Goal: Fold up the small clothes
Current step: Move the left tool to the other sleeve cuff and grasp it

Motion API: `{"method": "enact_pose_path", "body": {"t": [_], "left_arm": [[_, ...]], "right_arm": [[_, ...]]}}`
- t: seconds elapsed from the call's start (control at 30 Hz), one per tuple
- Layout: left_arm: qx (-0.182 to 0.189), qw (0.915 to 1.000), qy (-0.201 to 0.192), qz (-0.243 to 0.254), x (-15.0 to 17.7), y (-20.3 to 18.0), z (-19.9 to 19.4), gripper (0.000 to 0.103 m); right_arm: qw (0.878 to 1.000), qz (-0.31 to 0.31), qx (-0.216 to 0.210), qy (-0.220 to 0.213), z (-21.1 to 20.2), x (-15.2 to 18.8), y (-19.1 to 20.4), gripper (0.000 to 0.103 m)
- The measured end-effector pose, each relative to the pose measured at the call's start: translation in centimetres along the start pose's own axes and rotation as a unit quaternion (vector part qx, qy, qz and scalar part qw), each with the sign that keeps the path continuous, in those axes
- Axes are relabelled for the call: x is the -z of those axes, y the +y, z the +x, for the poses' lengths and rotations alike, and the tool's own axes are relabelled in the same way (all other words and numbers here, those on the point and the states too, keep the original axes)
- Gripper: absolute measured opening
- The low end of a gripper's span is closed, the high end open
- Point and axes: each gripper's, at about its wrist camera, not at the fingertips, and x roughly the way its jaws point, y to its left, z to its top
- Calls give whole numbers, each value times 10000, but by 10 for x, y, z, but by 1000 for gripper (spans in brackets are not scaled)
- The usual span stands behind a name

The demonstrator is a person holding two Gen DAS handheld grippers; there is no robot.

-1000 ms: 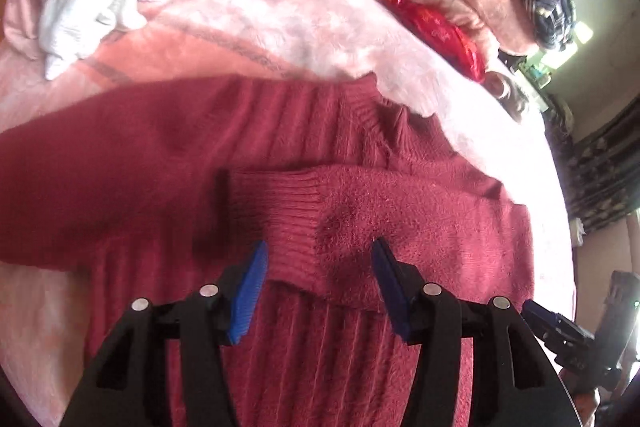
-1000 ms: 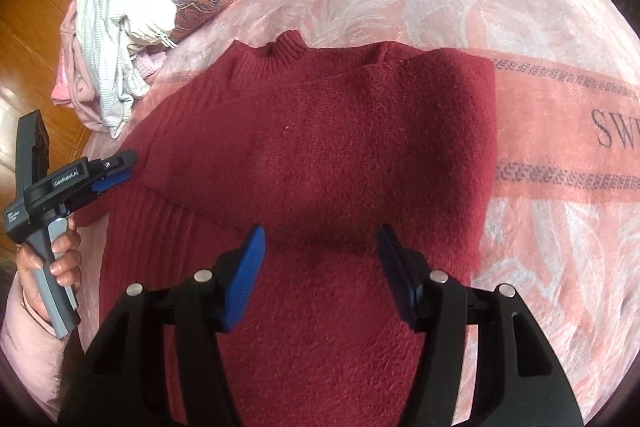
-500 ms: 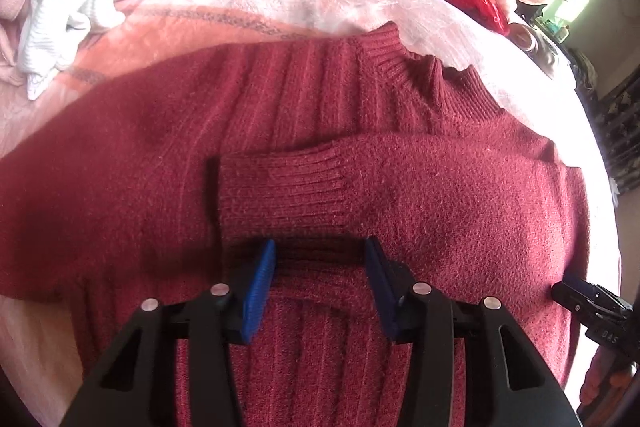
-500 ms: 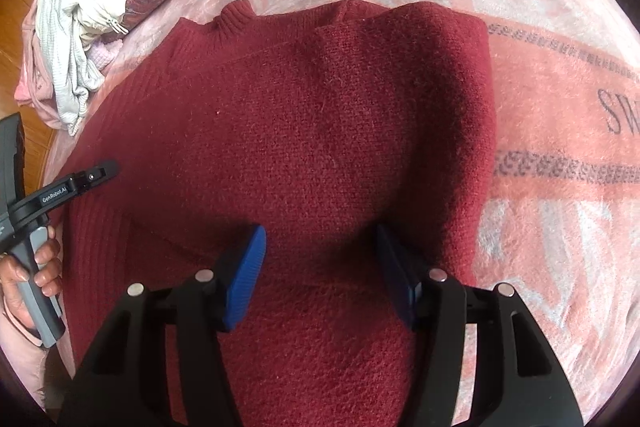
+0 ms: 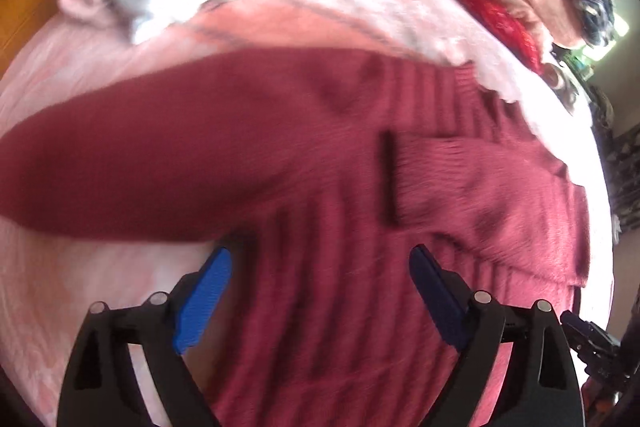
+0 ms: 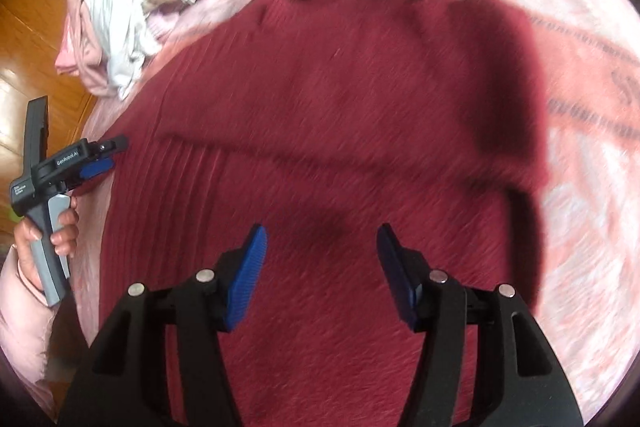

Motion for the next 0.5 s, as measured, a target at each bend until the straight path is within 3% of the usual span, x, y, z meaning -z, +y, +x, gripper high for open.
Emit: {"method": "enact_pose_path", "body": {"t": [0.23,0.5], "left_arm": [[-475,9977,-113,-470,7,100,-29,97],[-1313,9835,-347,-1199,-20,209,-50,97]], "right_arm": [[9997,-122,217,4,20,4,18,63],[9994,-310,176,36,26,-5,43,63]]}}
